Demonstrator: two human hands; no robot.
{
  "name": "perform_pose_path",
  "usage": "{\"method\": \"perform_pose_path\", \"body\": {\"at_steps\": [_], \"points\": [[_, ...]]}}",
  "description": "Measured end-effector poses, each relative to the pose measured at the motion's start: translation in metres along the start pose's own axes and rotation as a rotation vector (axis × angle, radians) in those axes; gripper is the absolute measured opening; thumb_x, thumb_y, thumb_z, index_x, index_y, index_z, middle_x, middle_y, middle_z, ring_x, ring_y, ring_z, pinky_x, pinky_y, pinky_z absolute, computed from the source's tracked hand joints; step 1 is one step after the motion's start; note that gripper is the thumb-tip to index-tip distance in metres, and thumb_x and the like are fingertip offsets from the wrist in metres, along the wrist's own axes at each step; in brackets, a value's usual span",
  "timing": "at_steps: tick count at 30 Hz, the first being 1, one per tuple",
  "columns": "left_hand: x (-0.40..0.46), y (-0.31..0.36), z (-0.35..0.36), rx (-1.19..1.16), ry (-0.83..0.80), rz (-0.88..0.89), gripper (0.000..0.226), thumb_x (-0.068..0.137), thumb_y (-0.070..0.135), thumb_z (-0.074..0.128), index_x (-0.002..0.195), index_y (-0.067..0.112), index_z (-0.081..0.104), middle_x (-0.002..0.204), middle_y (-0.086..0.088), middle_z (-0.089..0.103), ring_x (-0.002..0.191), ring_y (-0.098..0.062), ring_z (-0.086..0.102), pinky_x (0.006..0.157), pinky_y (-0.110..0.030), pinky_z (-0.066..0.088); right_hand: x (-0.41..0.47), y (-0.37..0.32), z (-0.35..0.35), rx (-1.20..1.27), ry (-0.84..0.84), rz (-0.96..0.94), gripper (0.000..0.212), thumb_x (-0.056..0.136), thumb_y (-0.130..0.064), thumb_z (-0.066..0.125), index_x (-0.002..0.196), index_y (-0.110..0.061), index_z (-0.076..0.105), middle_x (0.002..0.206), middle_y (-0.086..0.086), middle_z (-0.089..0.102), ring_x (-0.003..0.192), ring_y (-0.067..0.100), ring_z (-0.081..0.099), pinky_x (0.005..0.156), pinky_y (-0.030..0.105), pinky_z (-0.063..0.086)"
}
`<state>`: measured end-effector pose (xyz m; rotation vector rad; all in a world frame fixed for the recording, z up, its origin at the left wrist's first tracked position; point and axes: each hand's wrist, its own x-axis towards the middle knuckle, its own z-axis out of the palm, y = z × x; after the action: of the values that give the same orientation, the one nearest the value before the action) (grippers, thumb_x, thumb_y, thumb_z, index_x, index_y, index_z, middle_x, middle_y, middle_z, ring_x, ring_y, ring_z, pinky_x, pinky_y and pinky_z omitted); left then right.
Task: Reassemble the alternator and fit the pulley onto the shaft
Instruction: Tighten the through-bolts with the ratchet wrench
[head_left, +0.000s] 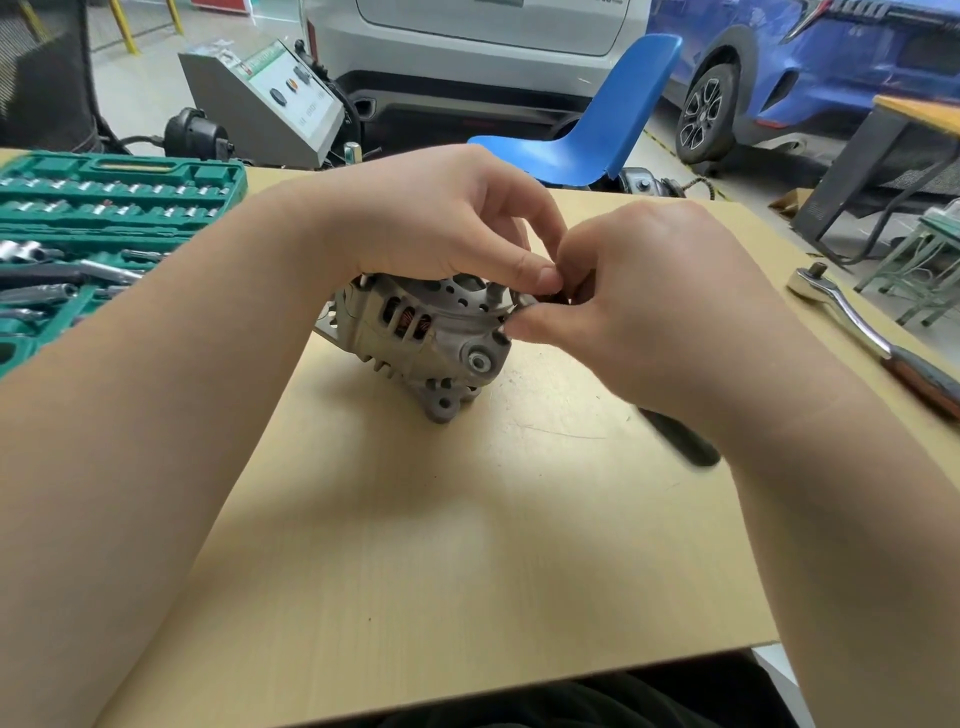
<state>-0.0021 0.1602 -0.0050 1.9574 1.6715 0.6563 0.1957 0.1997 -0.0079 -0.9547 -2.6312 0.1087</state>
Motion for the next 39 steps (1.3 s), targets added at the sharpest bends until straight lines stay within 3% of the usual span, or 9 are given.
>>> {"method": "perform_pose_path", "body": {"at_steps": [4, 8, 14, 16, 18, 22, 26, 33, 39], "points": [[0.000, 0.000, 0.000, -0.018, 0.016, 0.005, 0.031, 0.083, 0.057, 0.080, 0.110, 0.044, 0.076, 0.097, 0.015, 0.082, 0.087, -0.010, 0.076, 0.084, -0.041, 0.056, 0.004, 0.004, -0.006, -0.047, -0.044, -0.046, 0.017, 0.086, -0.042, 0.083, 0.086, -0.031, 0.070, 0.080, -0.009, 0.067, 0.084, 0.024, 0.058, 0.070, 0.033, 0.040], [0.001, -0.002, 0.000, 0.006, 0.014, -0.006, 0.021, 0.091, 0.053, 0.080, 0.111, 0.047, 0.076, 0.098, 0.016, 0.081, 0.096, -0.011, 0.077, 0.095, -0.048, 0.059, 0.001, 0.001, 0.000, -0.061, 0.002, 0.006, 0.030, 0.086, -0.056, 0.077, 0.082, -0.027, 0.072, 0.066, -0.005, 0.060, 0.068, 0.016, 0.057, 0.056, 0.029, 0.037], [0.000, 0.001, 0.000, 0.005, 0.015, -0.018, 0.016, 0.094, 0.048, 0.078, 0.108, 0.042, 0.079, 0.095, 0.016, 0.081, 0.086, -0.004, 0.076, 0.080, -0.031, 0.052, 0.003, 0.002, 0.001, -0.051, -0.004, -0.024, 0.030, 0.087, -0.055, 0.077, 0.080, -0.026, 0.069, 0.066, -0.006, 0.058, 0.067, 0.014, 0.054, 0.055, 0.028, 0.035], [0.000, 0.001, 0.000, 0.002, 0.021, -0.013, 0.017, 0.093, 0.046, 0.080, 0.108, 0.041, 0.078, 0.095, 0.014, 0.082, 0.085, -0.009, 0.076, 0.081, -0.036, 0.055, 0.005, 0.005, -0.003, -0.023, -0.051, -0.050, 0.020, 0.086, -0.047, 0.082, 0.085, -0.030, 0.072, 0.076, -0.008, 0.066, 0.080, 0.020, 0.060, 0.066, 0.033, 0.045], [0.001, 0.001, 0.000, -0.007, 0.028, -0.021, 0.020, 0.091, 0.045, 0.081, 0.110, 0.040, 0.075, 0.096, 0.014, 0.082, 0.087, -0.013, 0.076, 0.086, -0.043, 0.058, 0.004, 0.005, -0.006, -0.003, -0.057, -0.060, 0.016, 0.086, -0.040, 0.085, 0.086, -0.035, 0.069, 0.078, -0.012, 0.063, 0.088, 0.022, 0.058, 0.072, 0.035, 0.043], [0.000, 0.001, -0.001, -0.001, 0.003, -0.013, 0.024, 0.090, 0.052, 0.080, 0.112, 0.045, 0.076, 0.099, 0.016, 0.081, 0.098, -0.013, 0.077, 0.097, -0.052, 0.059, 0.001, 0.002, 0.000, -0.061, 0.003, -0.027, 0.030, 0.086, -0.055, 0.077, 0.076, -0.030, 0.064, 0.066, -0.008, 0.058, 0.070, 0.018, 0.056, 0.059, 0.031, 0.037], [-0.002, 0.001, -0.001, -0.019, -0.007, -0.009, 0.032, 0.084, 0.056, 0.084, 0.113, 0.043, 0.077, 0.099, 0.012, 0.082, 0.095, -0.015, 0.078, 0.094, -0.051, 0.060, -0.005, -0.005, 0.010, -0.020, 0.105, 0.024, 0.042, 0.086, -0.065, 0.069, 0.072, -0.025, 0.061, 0.058, -0.004, 0.050, 0.059, 0.013, 0.047, 0.051, 0.029, 0.025], [0.000, 0.000, 0.000, -0.032, 0.007, 0.007, 0.031, 0.082, 0.056, 0.080, 0.111, 0.043, 0.076, 0.096, 0.014, 0.082, 0.089, -0.010, 0.077, 0.086, -0.041, 0.058, 0.007, 0.005, -0.007, -0.075, -0.064, -0.082, 0.021, 0.086, -0.046, 0.082, 0.081, -0.031, 0.067, 0.078, -0.007, 0.066, 0.083, 0.025, 0.059, 0.069, 0.035, 0.042], [0.000, 0.000, 0.000, -0.020, 0.007, 0.010, 0.030, 0.086, 0.059, 0.078, 0.113, 0.045, 0.076, 0.099, 0.014, 0.082, 0.097, -0.009, 0.078, 0.099, -0.051, 0.058, 0.004, 0.001, 0.002, 0.003, -0.006, 0.004, 0.040, 0.085, -0.060, 0.074, 0.067, -0.025, 0.063, 0.060, -0.004, 0.057, 0.063, 0.016, 0.057, 0.053, 0.029, 0.034]]}}
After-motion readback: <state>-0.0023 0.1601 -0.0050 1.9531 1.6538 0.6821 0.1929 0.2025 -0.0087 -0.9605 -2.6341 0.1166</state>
